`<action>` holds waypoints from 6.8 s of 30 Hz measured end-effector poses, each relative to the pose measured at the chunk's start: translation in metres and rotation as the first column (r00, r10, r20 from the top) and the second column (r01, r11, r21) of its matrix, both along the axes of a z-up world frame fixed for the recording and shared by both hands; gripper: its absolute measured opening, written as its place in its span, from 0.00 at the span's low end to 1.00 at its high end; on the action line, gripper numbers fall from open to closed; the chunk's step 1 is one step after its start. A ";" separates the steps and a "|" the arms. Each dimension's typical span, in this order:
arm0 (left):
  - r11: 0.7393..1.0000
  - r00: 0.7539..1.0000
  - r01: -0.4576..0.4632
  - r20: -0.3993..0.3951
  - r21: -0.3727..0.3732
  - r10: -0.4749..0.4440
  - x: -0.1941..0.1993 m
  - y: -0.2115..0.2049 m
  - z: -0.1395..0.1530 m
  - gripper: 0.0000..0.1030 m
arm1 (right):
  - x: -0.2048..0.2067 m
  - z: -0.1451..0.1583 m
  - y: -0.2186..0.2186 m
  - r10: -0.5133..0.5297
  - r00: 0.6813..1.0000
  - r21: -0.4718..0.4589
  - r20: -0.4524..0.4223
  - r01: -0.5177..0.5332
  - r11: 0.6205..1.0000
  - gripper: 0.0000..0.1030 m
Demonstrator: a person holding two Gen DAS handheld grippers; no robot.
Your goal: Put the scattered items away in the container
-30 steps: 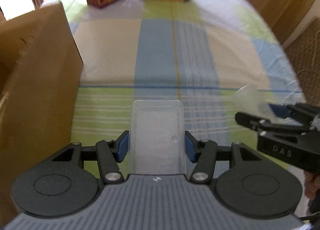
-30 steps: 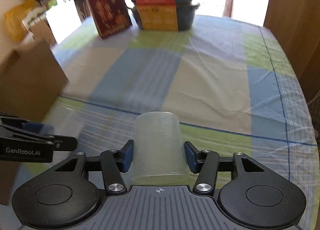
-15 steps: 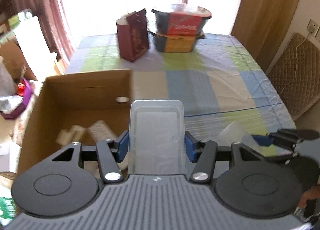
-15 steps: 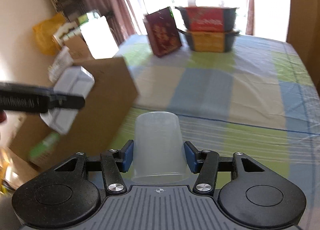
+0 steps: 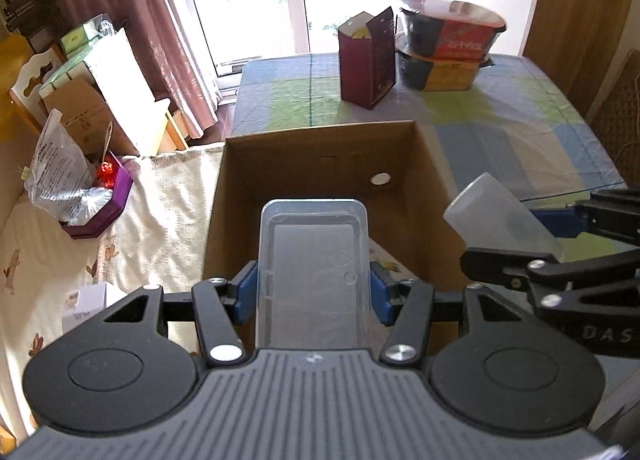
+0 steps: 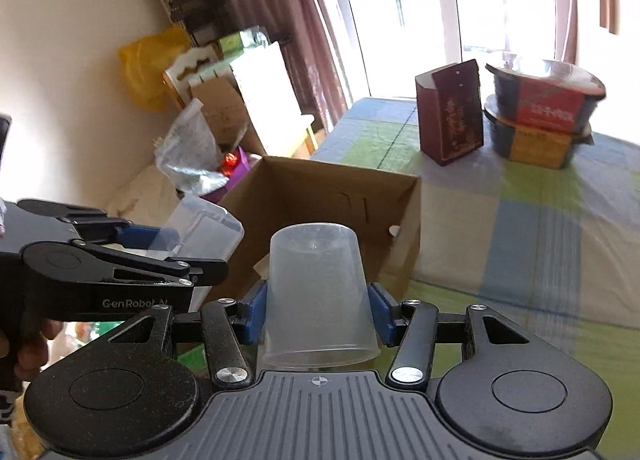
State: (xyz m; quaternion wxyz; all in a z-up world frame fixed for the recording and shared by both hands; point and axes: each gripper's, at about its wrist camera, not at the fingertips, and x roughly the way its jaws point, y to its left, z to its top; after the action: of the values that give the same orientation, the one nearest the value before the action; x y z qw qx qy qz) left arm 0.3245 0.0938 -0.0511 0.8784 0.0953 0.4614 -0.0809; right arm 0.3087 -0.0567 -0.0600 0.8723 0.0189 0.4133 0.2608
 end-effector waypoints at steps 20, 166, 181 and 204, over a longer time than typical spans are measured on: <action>0.999 0.993 0.047 -0.105 -0.025 -0.050 0.102 0.026 -0.069 0.50 | 0.088 -0.062 0.049 0.153 0.988 -0.216 0.028 -0.143 0.966 0.54; 0.970 0.953 -0.241 0.185 -0.019 0.240 -0.269 -0.005 0.081 0.99 | -0.235 0.069 -0.027 0.016 0.996 -0.093 0.089 -0.008 0.996 1.00; 0.978 0.964 -0.208 0.163 -0.017 0.208 -0.282 -0.022 0.069 0.98 | -0.249 0.059 -0.041 0.002 0.998 -0.133 0.063 0.007 0.991 1.00; 0.979 0.968 -0.205 0.148 0.008 0.202 -0.290 -0.036 0.053 0.99 | -0.252 0.044 -0.061 -0.027 1.000 -0.129 0.007 0.027 0.991 1.00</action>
State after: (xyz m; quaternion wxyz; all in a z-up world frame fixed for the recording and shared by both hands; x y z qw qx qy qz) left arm 0.0340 0.0578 0.0020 0.9123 0.0634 0.4040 0.0222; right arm 0.0566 -0.1174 -0.0164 0.8762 -0.0329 0.4266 0.2217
